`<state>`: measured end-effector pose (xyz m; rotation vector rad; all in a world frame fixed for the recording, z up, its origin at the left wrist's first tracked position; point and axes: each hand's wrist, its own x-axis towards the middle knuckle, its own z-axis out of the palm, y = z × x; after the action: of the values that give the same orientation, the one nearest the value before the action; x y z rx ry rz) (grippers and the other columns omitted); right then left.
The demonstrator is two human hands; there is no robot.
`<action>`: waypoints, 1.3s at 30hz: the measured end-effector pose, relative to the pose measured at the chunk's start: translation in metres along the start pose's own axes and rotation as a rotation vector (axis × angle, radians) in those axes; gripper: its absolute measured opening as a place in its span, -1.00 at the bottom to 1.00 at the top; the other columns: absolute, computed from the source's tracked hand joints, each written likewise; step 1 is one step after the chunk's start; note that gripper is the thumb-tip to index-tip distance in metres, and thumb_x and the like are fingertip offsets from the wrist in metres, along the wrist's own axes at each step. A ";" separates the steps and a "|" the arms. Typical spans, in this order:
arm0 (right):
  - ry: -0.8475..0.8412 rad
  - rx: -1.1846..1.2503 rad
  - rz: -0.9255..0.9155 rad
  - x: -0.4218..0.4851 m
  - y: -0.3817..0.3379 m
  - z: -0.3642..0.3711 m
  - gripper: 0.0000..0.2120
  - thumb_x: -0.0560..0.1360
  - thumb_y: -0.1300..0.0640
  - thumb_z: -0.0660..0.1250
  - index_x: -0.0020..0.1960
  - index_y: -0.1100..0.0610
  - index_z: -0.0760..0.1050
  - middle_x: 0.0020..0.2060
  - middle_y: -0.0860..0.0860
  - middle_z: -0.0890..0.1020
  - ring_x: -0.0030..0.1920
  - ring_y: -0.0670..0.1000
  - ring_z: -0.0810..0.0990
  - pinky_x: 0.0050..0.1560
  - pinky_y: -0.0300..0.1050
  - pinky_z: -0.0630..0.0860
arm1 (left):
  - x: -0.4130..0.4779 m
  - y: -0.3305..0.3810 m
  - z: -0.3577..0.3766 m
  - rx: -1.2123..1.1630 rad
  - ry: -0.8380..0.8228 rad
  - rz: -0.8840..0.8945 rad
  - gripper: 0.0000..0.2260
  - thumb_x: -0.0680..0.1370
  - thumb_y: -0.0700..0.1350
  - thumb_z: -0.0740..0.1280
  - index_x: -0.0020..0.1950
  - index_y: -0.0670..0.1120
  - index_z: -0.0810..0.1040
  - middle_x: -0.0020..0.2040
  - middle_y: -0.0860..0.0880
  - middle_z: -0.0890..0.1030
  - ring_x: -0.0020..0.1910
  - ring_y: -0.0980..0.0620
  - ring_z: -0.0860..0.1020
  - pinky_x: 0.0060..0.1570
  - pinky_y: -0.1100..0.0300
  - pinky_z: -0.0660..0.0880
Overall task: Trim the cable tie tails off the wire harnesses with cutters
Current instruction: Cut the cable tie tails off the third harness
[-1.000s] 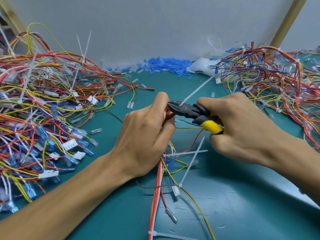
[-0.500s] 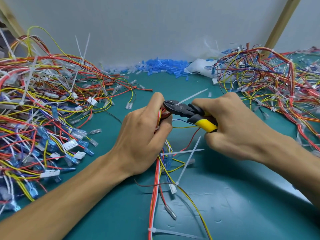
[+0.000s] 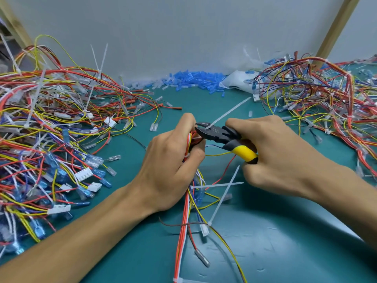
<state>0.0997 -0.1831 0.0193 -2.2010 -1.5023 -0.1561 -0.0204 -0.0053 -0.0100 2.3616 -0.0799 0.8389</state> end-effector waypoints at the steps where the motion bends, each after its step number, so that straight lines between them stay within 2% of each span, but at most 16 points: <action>1: 0.001 0.014 0.003 0.000 0.001 0.002 -0.79 0.33 0.23 0.28 -0.20 -0.03 0.31 -0.44 0.03 0.34 -0.35 0.21 0.31 -0.43 0.17 0.34 | 0.000 0.000 0.000 0.001 -0.003 0.000 -0.79 0.62 -0.19 0.26 -0.12 -0.08 0.24 -0.40 0.08 0.25 -0.39 0.00 0.23 -0.37 -0.05 0.24; 5: 0.027 0.044 0.009 0.001 0.002 0.007 -0.93 0.33 0.20 0.19 -0.24 0.05 0.31 -0.47 0.07 0.24 -0.34 0.22 0.20 -0.44 0.06 0.17 | -0.001 0.000 0.001 -0.005 -0.012 -0.008 -0.79 0.62 -0.19 0.26 -0.13 -0.07 0.24 -0.41 0.07 0.26 -0.39 -0.02 0.25 -0.37 -0.04 0.23; 10: 0.016 0.127 0.020 0.000 0.002 0.012 -0.84 0.33 0.23 0.18 -0.27 -0.01 0.27 -0.45 0.09 0.22 -0.32 0.20 0.19 -0.43 0.06 0.15 | -0.003 0.001 0.000 -0.008 -0.043 -0.008 -0.82 0.61 -0.18 0.25 -0.12 -0.11 0.27 -0.40 0.04 0.28 -0.38 -0.06 0.25 -0.36 -0.09 0.28; 13: 0.006 0.149 0.021 0.000 0.003 0.013 -0.74 0.36 0.33 0.25 -0.27 -0.01 0.29 -0.45 0.09 0.22 -0.31 0.17 0.17 -0.42 0.01 0.12 | -0.002 0.001 0.000 -0.009 -0.044 -0.010 -0.81 0.61 -0.18 0.25 -0.13 -0.08 0.26 -0.40 0.04 0.27 -0.37 -0.06 0.24 -0.36 -0.10 0.27; 17: 0.011 0.139 0.026 0.000 0.001 0.011 -0.81 0.32 0.25 0.19 -0.28 -0.04 0.28 -0.44 0.09 0.22 -0.32 0.18 0.18 -0.42 -0.01 0.11 | -0.002 0.000 0.000 -0.026 -0.044 -0.015 -0.81 0.62 -0.18 0.26 -0.12 -0.10 0.28 -0.39 0.05 0.28 -0.37 -0.02 0.25 -0.34 -0.03 0.24; 19: 0.015 0.135 0.029 0.000 0.000 0.011 -0.83 0.31 0.27 0.19 -0.27 0.01 0.29 -0.44 0.10 0.21 -0.32 0.17 0.17 -0.41 -0.01 0.10 | -0.001 0.000 -0.001 -0.052 -0.034 -0.029 -0.81 0.62 -0.17 0.27 -0.13 -0.10 0.29 -0.39 0.05 0.29 -0.37 -0.02 0.24 -0.34 0.01 0.24; 21: 0.062 0.183 0.066 0.001 0.000 0.011 -0.81 0.32 0.32 0.22 -0.28 0.07 0.27 -0.42 0.13 0.21 -0.34 0.12 0.13 -0.39 -0.01 0.07 | 0.000 0.000 -0.001 -0.095 -0.007 -0.050 -0.78 0.64 -0.16 0.27 -0.14 -0.08 0.28 -0.37 0.05 0.28 -0.36 -0.01 0.23 -0.34 0.08 0.23; 24: 0.213 0.292 0.144 0.004 0.000 0.006 -0.81 0.28 0.28 0.19 -0.30 0.05 0.22 -0.41 0.14 0.21 -0.34 -0.03 0.09 -0.37 -0.09 0.02 | 0.002 -0.002 0.000 -0.185 0.044 -0.101 -0.72 0.67 -0.15 0.28 -0.18 -0.05 0.25 -0.35 0.09 0.28 -0.36 0.05 0.21 -0.35 0.22 0.21; 26: 0.275 0.301 0.181 0.005 0.002 0.003 -0.83 0.29 0.26 0.20 -0.30 0.08 0.21 -0.40 0.16 0.22 -0.34 -0.05 0.08 -0.35 -0.09 0.00 | 0.004 -0.005 0.000 -0.246 0.060 -0.151 -0.71 0.67 -0.12 0.28 -0.18 -0.05 0.25 -0.33 0.12 0.28 -0.34 0.09 0.21 -0.32 0.22 0.22; 29: 0.312 0.166 0.247 0.004 0.008 0.005 -0.81 0.29 0.21 0.24 -0.25 0.05 0.22 -0.42 0.06 0.24 -0.36 0.03 0.12 -0.35 -0.01 0.06 | 0.007 -0.009 0.000 -0.353 0.087 -0.244 -0.73 0.64 -0.06 0.30 -0.18 -0.05 0.28 -0.31 0.09 0.27 -0.30 -0.08 0.24 -0.25 -0.03 0.25; 30: 0.309 0.112 0.279 0.004 0.010 0.006 -0.80 0.29 0.20 0.27 -0.19 0.03 0.26 -0.41 0.00 0.30 -0.37 0.05 0.19 -0.35 -0.01 0.12 | 0.008 -0.010 0.000 -0.391 0.100 -0.270 -0.73 0.63 -0.05 0.31 -0.19 -0.03 0.29 -0.31 0.06 0.27 -0.28 -0.16 0.25 -0.24 -0.08 0.27; 32: 0.278 0.099 0.306 0.005 0.010 0.005 -0.72 0.30 0.20 0.34 -0.06 -0.01 0.36 -0.30 -0.07 0.44 -0.31 -0.03 0.35 -0.32 -0.03 0.25 | 0.009 -0.012 0.000 -0.446 0.121 -0.303 -0.73 0.62 -0.04 0.34 -0.18 -0.05 0.32 -0.31 -0.09 0.32 -0.28 -0.21 0.28 -0.25 -0.10 0.30; 34: 0.275 0.184 0.289 0.005 0.011 0.004 -0.76 0.25 0.21 0.32 -0.11 0.03 0.43 -0.36 -0.02 0.43 -0.34 -0.01 0.31 -0.35 -0.07 0.22 | 0.009 -0.016 0.001 -0.443 0.121 -0.299 -0.72 0.63 0.00 0.36 -0.14 -0.12 0.37 -0.29 -0.21 0.42 -0.34 -0.13 0.33 -0.27 -0.04 0.35; 35: 0.284 0.244 0.291 0.005 0.011 0.003 -0.81 0.21 0.22 0.31 -0.17 0.08 0.46 -0.40 0.08 0.40 -0.36 0.05 0.27 -0.38 -0.07 0.19 | 0.009 -0.017 0.002 -0.431 0.119 -0.289 -0.73 0.63 0.02 0.35 -0.12 -0.11 0.40 -0.29 -0.17 0.49 -0.36 -0.06 0.38 -0.27 -0.01 0.38; 37: 0.309 0.292 0.288 0.005 0.009 0.001 -0.86 0.21 0.26 0.32 -0.22 0.15 0.49 -0.38 0.25 0.43 -0.36 0.21 0.31 -0.41 -0.03 0.31 | 0.009 -0.019 0.002 -0.420 0.129 -0.274 -0.75 0.64 0.07 0.35 -0.08 -0.08 0.45 -0.26 -0.09 0.60 -0.32 0.04 0.48 -0.24 0.02 0.45; 39: 0.343 0.243 0.272 0.004 0.007 0.001 -0.85 0.24 0.26 0.36 -0.19 0.14 0.51 -0.35 0.25 0.50 -0.31 0.27 0.43 -0.36 0.13 0.48 | 0.008 -0.019 0.003 -0.442 0.157 -0.271 -0.77 0.64 0.07 0.35 -0.02 -0.09 0.48 -0.19 -0.09 0.65 -0.24 0.10 0.59 -0.19 0.08 0.49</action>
<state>0.1070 -0.1814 0.0177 -2.0335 -0.9748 -0.2355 -0.0073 0.0098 -0.0171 1.8381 0.1077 0.7776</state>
